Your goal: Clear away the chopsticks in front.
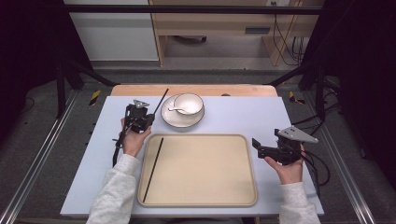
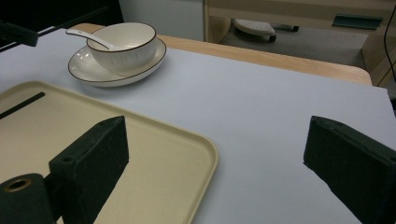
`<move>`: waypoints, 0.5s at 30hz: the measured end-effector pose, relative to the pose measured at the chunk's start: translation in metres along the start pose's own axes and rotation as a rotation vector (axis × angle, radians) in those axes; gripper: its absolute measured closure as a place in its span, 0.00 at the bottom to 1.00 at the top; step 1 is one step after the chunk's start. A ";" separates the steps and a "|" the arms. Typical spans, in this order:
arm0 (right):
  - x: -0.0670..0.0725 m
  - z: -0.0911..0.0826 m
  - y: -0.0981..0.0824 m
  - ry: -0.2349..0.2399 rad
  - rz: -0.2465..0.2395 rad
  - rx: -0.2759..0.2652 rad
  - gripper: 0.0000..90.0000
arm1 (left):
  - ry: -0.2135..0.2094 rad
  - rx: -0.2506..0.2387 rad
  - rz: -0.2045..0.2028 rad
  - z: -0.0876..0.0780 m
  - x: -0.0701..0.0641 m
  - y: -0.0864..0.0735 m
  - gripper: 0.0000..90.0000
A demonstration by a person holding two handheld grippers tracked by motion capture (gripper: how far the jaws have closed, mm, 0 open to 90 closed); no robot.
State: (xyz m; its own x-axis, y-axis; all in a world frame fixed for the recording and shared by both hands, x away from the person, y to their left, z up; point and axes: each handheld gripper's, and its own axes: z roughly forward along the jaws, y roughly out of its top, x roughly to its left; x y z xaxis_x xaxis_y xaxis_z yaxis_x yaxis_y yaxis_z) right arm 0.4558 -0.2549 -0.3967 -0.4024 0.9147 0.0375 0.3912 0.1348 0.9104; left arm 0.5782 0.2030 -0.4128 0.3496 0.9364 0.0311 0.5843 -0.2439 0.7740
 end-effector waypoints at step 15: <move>0.000 -0.002 0.000 0.004 0.006 -0.006 0.08 | 0.065 -0.110 -0.110 -0.069 -0.045 -0.036 0.95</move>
State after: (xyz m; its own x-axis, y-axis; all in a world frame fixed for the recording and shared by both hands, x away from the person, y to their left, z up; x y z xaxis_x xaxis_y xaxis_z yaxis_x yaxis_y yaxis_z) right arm 0.4540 -0.2557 -0.3955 -0.4035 0.9139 0.0446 0.3890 0.1272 0.9124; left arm 0.4913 0.1870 -0.3987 0.2381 0.9710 -0.0195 0.5311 -0.1133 0.8397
